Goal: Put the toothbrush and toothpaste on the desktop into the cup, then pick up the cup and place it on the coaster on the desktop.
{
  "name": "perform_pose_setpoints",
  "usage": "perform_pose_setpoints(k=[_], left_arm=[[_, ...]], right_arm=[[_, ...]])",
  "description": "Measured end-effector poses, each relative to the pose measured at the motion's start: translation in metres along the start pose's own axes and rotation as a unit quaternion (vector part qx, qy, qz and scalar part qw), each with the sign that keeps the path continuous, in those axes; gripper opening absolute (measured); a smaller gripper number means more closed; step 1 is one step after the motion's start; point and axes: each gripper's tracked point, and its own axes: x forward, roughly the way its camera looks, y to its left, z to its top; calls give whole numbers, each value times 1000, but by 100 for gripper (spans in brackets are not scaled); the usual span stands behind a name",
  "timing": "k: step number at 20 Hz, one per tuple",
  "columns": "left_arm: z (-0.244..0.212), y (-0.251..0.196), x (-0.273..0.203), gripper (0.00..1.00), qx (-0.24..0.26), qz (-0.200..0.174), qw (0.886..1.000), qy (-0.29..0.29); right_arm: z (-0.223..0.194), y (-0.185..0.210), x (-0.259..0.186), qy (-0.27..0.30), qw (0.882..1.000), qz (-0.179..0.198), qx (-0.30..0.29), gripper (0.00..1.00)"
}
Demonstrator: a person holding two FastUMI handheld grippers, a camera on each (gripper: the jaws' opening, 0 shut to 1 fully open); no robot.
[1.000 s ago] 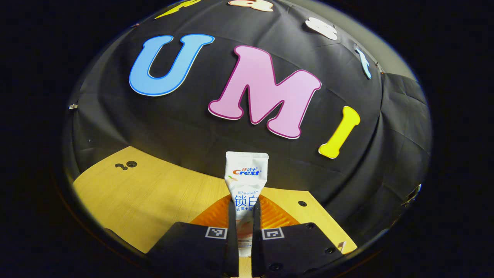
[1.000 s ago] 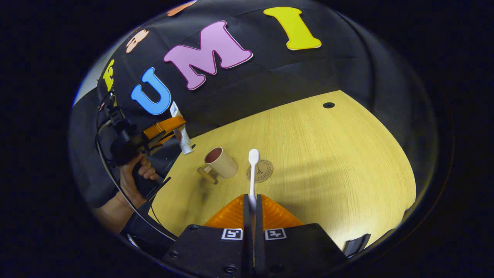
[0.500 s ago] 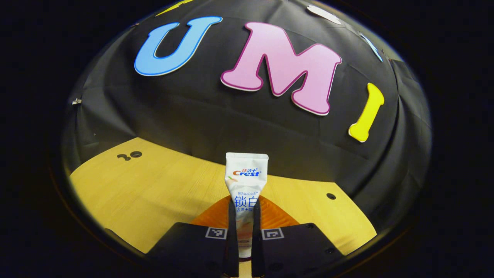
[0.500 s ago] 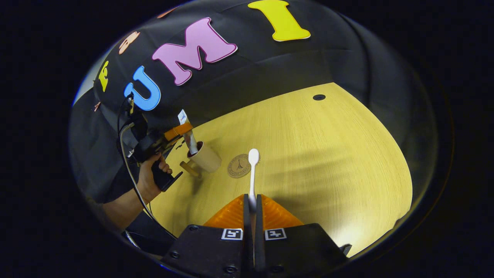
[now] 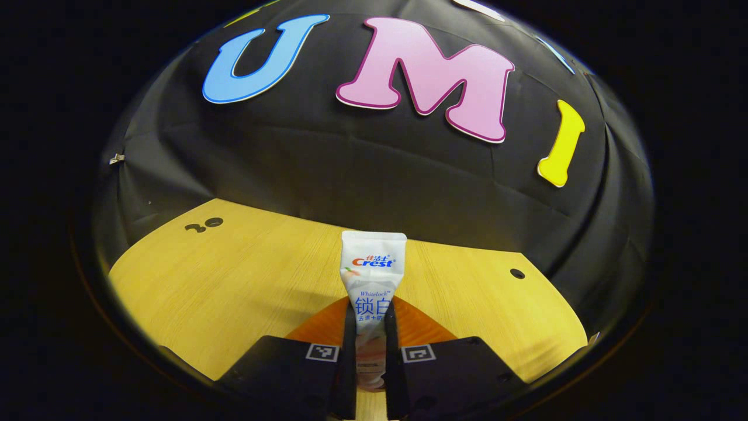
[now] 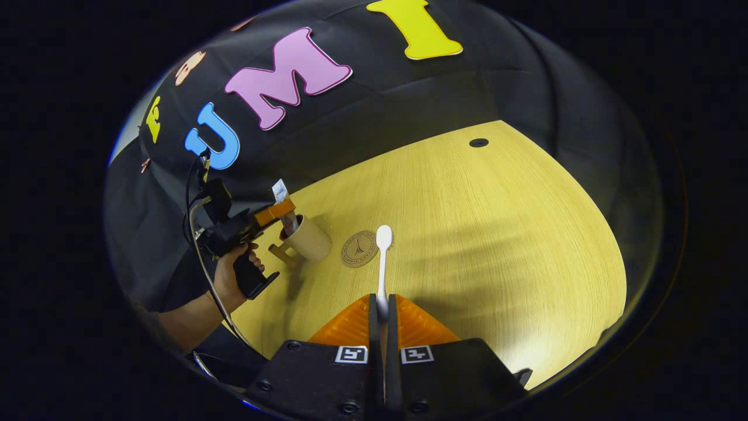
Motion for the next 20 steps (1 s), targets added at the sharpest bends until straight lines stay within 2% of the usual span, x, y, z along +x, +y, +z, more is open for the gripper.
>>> perform_pose_setpoints(k=[3,4,5,7,8,9,10,11,12,13,16,17,18,20], left_arm=[[-6,-4,-6,29,10,-10,1000,13],[-9,-6,-7,39,13,-14,1000,17],[-11,-7,-10,35,15,-18,999,23],[-16,-10,-17,43,20,-24,999,33],[-13,-9,-23,37,25,-23,999,29],[-11,-10,-25,42,29,-25,999,25],[-9,-10,-29,53,33,-27,999,23],[-6,-9,-34,57,37,-28,999,23],[-2,-7,-41,67,40,-26,999,22],[2,-4,-49,61,43,-25,999,21],[13,5,-83,64,54,-22,998,16],[16,7,-96,74,57,-24,998,15],[18,9,-111,65,60,-26,998,15],[22,10,-143,65,70,-36,997,14]], right_arm=[[-2,4,-4,-6,1000,-2,4,6],[-3,6,-7,-9,1000,-2,4,6],[-3,8,-9,-11,1000,-3,5,6],[-4,14,-14,-18,1000,-2,6,6],[-4,17,-16,-22,1000,-1,7,6],[-3,21,-19,-27,1000,-1,8,6],[-2,26,-21,-33,999,1,9,6],[1,32,-23,-40,999,6,11,6],[5,39,-25,-49,999,11,11,6],[10,47,-27,-58,998,17,9,6],[33,76,-29,-88,995,42,8,6],[43,87,-29,-99,994,53,8,6],[53,100,-26,-110,992,65,7,6],[74,122,-22,-133,988,85,1,6]])
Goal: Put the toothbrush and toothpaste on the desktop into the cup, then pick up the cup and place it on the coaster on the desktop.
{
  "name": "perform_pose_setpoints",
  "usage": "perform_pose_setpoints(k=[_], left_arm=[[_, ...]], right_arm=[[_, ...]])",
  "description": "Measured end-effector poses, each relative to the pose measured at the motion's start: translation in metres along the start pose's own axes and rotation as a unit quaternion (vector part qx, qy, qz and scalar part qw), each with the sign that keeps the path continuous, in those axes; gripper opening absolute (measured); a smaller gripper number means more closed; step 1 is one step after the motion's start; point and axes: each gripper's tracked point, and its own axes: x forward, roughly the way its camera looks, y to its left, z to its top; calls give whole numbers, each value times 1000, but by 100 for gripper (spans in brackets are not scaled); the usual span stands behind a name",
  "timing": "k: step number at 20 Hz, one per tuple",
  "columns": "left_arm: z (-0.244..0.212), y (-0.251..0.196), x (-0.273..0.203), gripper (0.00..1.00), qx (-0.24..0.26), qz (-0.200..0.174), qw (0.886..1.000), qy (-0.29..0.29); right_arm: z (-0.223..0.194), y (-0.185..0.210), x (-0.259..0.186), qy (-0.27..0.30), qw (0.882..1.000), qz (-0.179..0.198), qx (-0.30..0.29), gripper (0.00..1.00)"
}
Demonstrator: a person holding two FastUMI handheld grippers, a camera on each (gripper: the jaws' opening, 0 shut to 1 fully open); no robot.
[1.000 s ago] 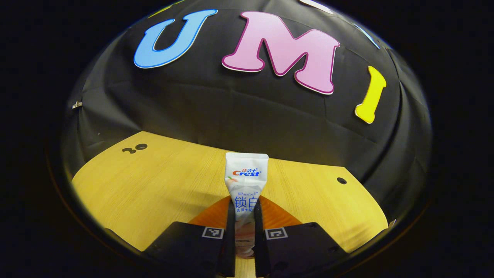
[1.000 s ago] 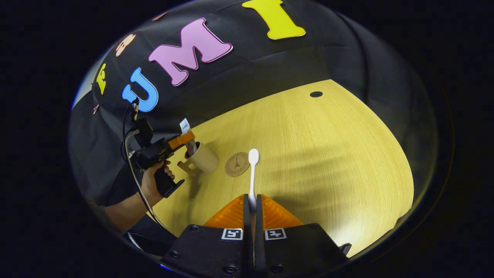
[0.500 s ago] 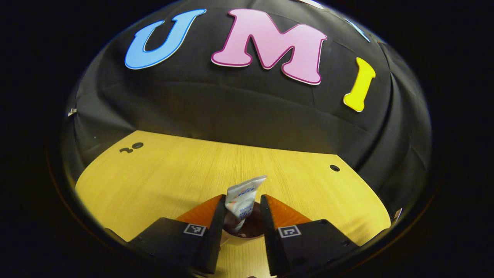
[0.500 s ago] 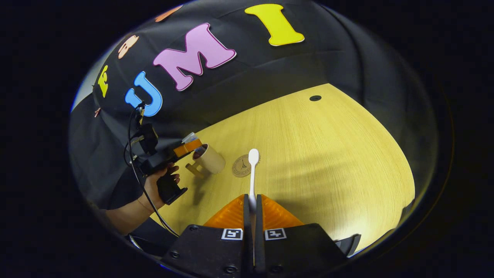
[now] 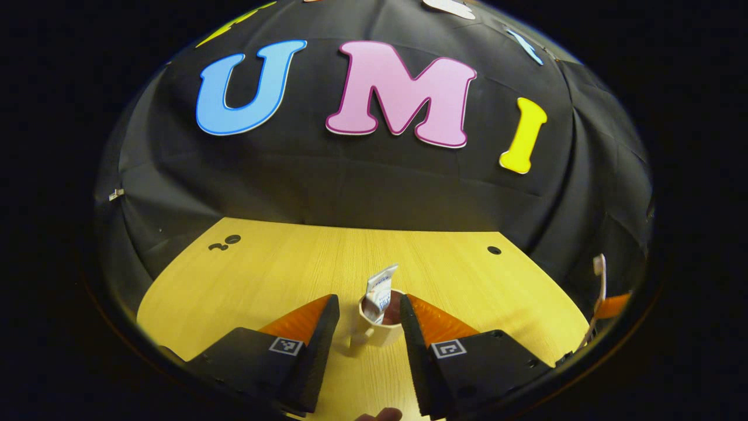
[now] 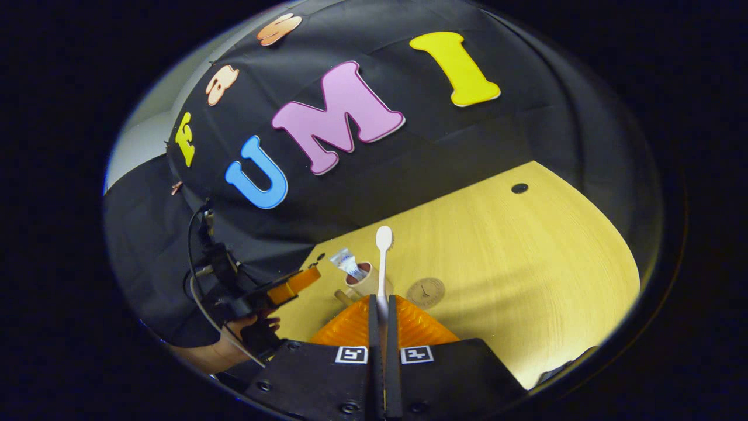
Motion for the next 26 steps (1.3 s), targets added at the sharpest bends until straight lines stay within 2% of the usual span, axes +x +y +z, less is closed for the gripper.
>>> perform_pose_setpoints(k=[2,6,10,15,21,26], left_arm=[[-3,-1,-34,65,3,-7,1000,3],[-8,-3,-101,65,-23,-22,999,1],[-14,-1,-146,65,-31,-26,999,5],[-22,9,-178,65,-56,-18,998,7],[-46,22,-198,65,-81,2,996,28],[-72,37,-209,65,-81,16,995,51]], right_arm=[[18,23,17,-19,1000,23,-5,6],[45,64,56,-47,997,61,-19,6],[63,90,93,-77,993,87,-24,6],[76,93,140,-118,988,93,-20,6],[50,74,205,-128,988,80,-34,6],[17,55,249,-117,990,62,-49,6]])
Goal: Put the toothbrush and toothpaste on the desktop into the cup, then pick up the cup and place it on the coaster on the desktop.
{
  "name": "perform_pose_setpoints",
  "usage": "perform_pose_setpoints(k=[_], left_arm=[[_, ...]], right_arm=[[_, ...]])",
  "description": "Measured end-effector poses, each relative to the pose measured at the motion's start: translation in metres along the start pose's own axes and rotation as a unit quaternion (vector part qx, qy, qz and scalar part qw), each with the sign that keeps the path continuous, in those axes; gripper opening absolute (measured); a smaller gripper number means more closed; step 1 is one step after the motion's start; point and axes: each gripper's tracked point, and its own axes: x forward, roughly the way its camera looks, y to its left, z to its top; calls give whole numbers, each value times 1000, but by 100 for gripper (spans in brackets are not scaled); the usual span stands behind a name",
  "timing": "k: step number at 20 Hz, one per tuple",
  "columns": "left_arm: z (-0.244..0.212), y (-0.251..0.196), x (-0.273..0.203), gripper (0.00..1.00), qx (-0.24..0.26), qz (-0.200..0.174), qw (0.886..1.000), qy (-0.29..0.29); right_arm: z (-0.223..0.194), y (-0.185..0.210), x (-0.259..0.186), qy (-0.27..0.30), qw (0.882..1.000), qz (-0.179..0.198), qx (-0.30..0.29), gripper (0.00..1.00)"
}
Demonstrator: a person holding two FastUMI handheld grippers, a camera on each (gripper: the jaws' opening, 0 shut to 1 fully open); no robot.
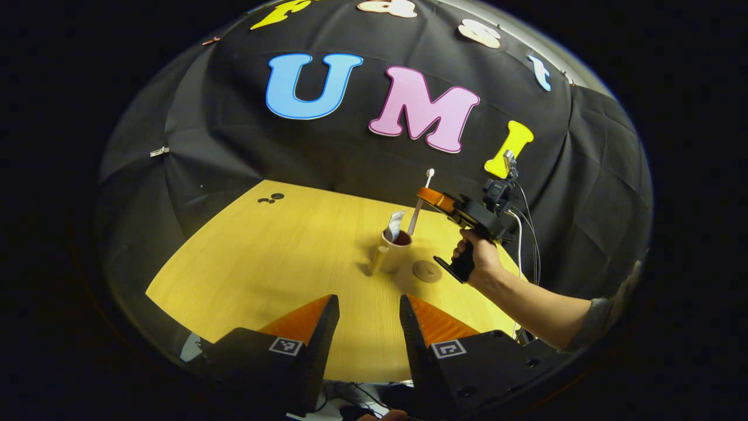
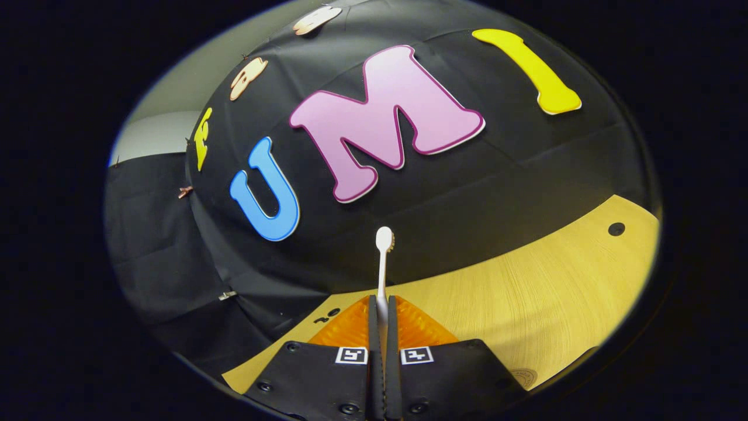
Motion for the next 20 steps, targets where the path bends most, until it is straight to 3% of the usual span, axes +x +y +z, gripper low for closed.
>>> perform_pose_setpoints(k=[7,20], left_arm=[[-18,14,1,65,-15,13,1000,17],[-21,13,-1,65,-1,23,1000,14]], right_arm=[[-47,-29,7,22,999,-29,-20,6],[-75,-21,-15,82,996,-21,-12,18]])
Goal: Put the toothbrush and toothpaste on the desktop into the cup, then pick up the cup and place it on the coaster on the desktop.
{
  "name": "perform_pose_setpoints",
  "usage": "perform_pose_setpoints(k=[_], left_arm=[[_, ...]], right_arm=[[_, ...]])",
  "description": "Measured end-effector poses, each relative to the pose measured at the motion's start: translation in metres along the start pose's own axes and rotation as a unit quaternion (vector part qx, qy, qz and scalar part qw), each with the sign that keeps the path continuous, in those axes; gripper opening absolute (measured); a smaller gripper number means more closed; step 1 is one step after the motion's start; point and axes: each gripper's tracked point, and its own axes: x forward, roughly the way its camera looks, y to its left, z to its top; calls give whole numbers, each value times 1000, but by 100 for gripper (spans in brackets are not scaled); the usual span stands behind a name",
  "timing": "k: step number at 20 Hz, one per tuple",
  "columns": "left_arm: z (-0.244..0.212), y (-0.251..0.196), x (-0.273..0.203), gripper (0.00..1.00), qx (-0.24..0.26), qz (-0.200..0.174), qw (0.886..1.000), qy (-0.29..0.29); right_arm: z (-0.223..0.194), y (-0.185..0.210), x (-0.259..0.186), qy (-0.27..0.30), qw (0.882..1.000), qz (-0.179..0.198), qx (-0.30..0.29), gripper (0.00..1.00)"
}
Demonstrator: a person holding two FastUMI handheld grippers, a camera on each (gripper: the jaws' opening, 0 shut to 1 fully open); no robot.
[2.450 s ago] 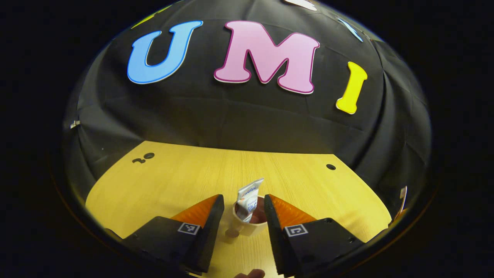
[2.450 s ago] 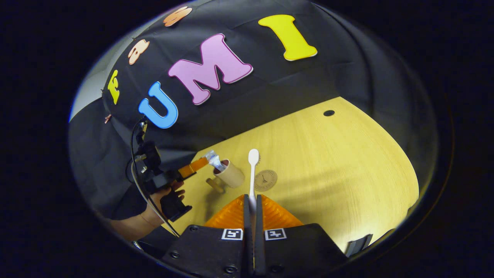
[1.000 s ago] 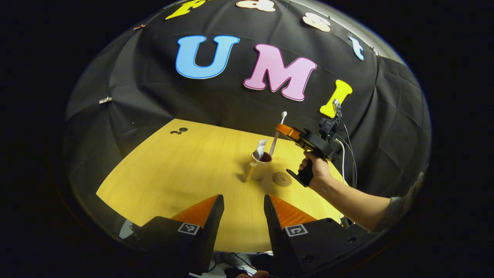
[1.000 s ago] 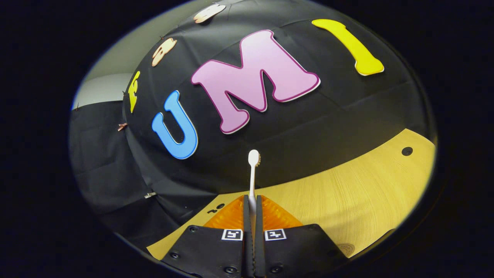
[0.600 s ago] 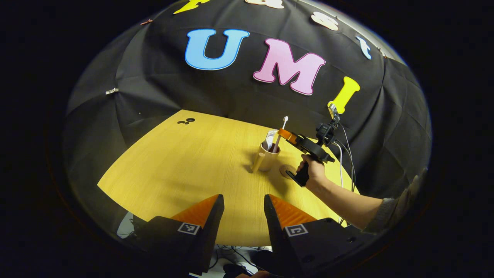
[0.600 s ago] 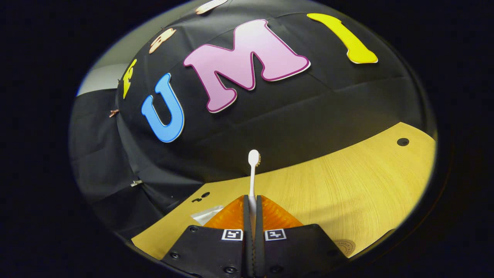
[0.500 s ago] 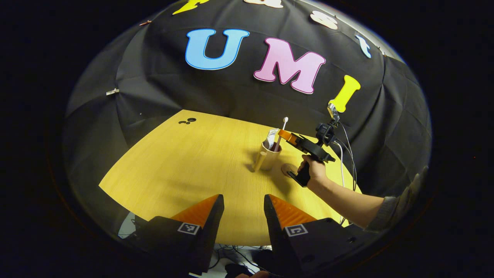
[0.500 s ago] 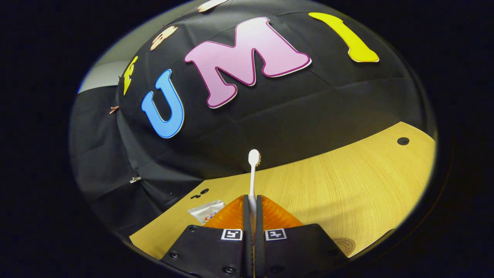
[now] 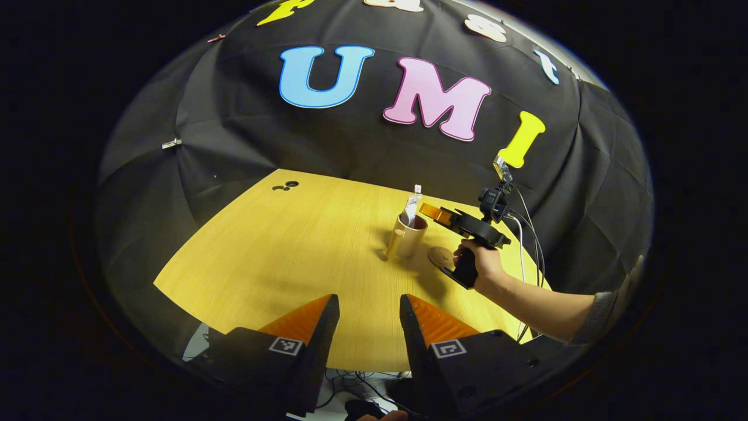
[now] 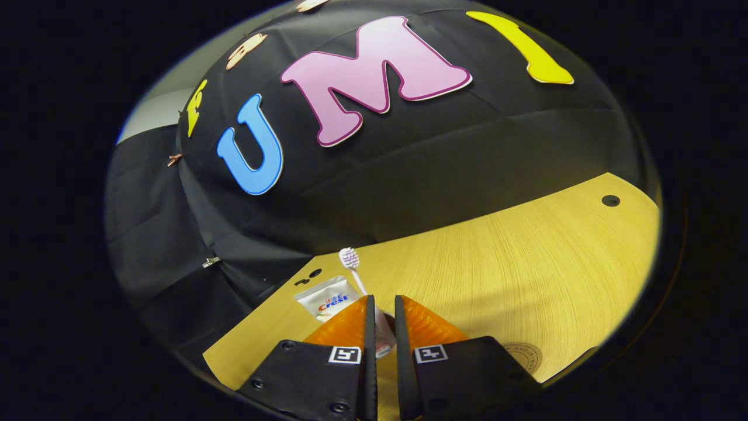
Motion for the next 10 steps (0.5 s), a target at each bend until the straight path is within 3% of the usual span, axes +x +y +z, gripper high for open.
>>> perform_pose_setpoints(k=[2,3,4,5,6,7,8,10], left_arm=[[-1,-3,1,65,3,-2,1000,1],[-1,-4,2,65,5,-3,1000,4],[-2,-6,4,65,7,-6,1000,7],[-1,-10,7,65,10,-10,1000,9],[0,-12,11,65,13,-13,1000,11],[2,-16,16,65,17,-18,1000,13],[4,-20,22,65,21,-23,999,14],[7,-28,38,65,30,-35,999,22]], right_arm=[[-3,1,-9,10,1000,-1,8,18],[-4,2,-14,16,1000,-2,13,3],[-6,1,-21,23,1000,-4,15,31],[-8,2,-29,30,999,-5,17,32],[-12,2,-37,38,999,-5,19,15],[-15,2,-47,46,999,-6,24,32],[-18,3,-56,53,998,-7,28,17],[-28,2,-78,74,997,-11,35,54]])
